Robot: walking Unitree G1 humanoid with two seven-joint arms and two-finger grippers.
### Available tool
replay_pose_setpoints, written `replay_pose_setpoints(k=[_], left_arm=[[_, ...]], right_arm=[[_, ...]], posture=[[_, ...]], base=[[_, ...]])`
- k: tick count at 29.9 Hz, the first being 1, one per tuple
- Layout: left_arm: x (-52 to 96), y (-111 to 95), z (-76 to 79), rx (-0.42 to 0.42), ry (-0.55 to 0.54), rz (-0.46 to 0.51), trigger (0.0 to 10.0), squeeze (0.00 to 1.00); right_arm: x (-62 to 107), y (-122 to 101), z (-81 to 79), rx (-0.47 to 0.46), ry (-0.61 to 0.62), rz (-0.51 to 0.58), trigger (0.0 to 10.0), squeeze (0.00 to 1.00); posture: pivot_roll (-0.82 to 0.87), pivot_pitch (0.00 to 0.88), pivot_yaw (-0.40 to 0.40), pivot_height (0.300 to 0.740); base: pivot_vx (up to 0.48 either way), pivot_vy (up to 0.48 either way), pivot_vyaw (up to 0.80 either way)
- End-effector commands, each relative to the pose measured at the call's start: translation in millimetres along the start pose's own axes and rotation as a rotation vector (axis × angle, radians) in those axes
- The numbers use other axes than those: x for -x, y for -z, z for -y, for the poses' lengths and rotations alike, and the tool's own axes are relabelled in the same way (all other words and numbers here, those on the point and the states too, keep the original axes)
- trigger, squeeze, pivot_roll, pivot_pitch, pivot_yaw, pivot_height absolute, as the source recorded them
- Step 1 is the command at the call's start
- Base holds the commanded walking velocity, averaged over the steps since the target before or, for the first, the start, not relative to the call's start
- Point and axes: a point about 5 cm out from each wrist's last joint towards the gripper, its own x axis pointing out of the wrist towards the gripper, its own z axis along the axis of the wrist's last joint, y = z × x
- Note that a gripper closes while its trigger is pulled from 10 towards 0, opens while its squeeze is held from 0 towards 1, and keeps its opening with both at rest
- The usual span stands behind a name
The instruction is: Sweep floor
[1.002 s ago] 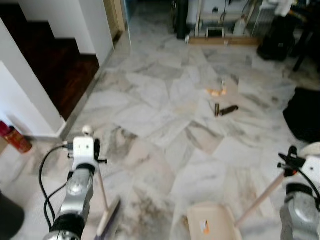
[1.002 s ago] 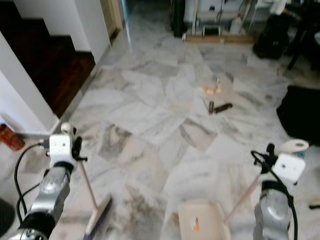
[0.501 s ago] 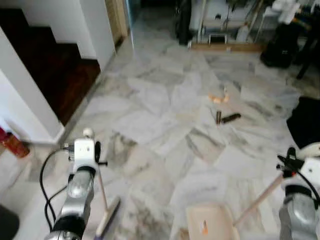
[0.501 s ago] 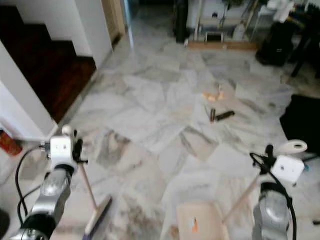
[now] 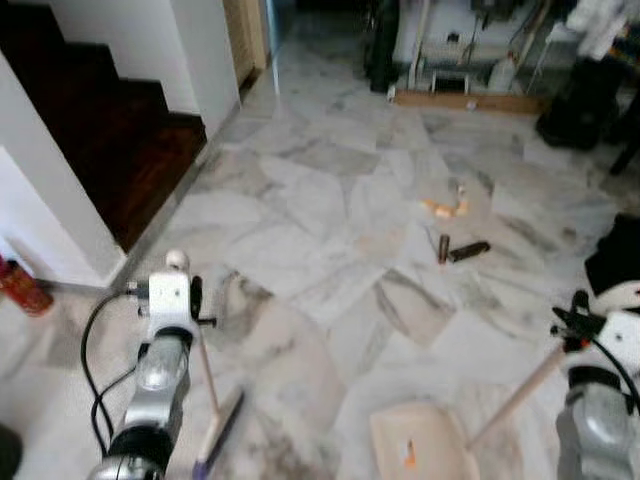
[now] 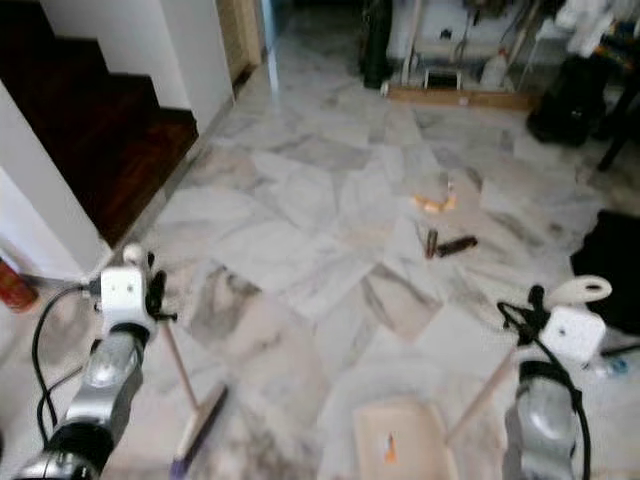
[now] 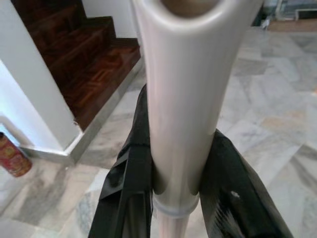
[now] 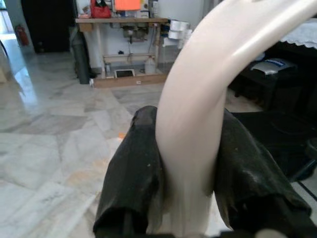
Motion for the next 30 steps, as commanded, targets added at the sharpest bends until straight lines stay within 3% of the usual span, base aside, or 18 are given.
replay_pose_setpoints(k=[1, 12, 17, 30], left_arm=[[-2.9, -5.9, -1.1, -0.019, -0.006, 0.026, 10.0, 0.00], [-2.7, -5.8, -1.0, -0.022, -0.008, 0.028, 10.0, 0.00], [-2.7, -5.4, 0.2, -0.021, -0.006, 0.026, 10.0, 0.00], [-3.1, -6.0, 0.6, -0.026, 0.001, 0.030, 10.0, 0.00]], right_arm=[[-1.1, -5.4, 3.4, -0.014, 0.019, 0.030, 10.0, 0.00], [-2.9, -5.6, 3.4, -0.022, 0.021, 0.021, 10.0, 0.00], [-3.3, -6.2, 3.7, -0.023, 0.020, 0.024, 10.0, 0.00], [-2.9, -5.6, 2.0, -0.014, 0.015, 0.024, 10.0, 0.00]], posture=[[-0.05, 0.063, 0.025, 0.740], [-0.05, 0.077, 0.020, 0.740], [-0.06, 0.080, 0.021, 0.740], [-0.06, 0.065, 0.029, 0.740]], base=[[0.274, 0.000, 0.00], [0.282, 0.000, 0.00], [0.291, 0.000, -0.80], [0.292, 0.000, 0.00]])
